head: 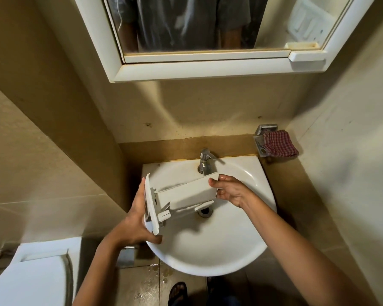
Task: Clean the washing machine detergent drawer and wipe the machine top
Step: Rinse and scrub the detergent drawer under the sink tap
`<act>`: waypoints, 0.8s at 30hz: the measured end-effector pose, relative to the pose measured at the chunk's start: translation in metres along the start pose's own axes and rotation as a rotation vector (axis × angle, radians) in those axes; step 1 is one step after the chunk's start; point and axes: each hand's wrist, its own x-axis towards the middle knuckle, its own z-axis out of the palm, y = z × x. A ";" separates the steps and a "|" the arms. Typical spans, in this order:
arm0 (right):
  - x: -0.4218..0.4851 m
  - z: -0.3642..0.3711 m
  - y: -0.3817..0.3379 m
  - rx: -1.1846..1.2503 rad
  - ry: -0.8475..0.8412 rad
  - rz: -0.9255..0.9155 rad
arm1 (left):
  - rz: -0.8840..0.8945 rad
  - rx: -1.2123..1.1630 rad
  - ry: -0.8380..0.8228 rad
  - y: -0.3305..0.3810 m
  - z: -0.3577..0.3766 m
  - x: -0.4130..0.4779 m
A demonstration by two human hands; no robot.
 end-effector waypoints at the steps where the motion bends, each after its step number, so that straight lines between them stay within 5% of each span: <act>1: 0.001 -0.004 0.005 0.014 -0.001 -0.019 | -0.018 0.049 0.016 -0.002 -0.001 0.000; 6: -0.014 0.000 0.028 0.128 0.035 -0.137 | -0.188 -0.057 0.060 -0.014 -0.006 0.001; 14: -0.034 -0.005 0.075 0.208 0.013 -0.256 | -0.303 -0.833 0.044 -0.023 -0.013 -0.009; 19: -0.038 -0.011 0.080 0.162 -0.034 -0.270 | -0.664 -0.747 0.173 -0.006 0.011 0.022; 24: -0.040 -0.027 0.080 -0.005 -0.033 -0.235 | -0.738 -0.590 0.227 0.002 0.031 0.043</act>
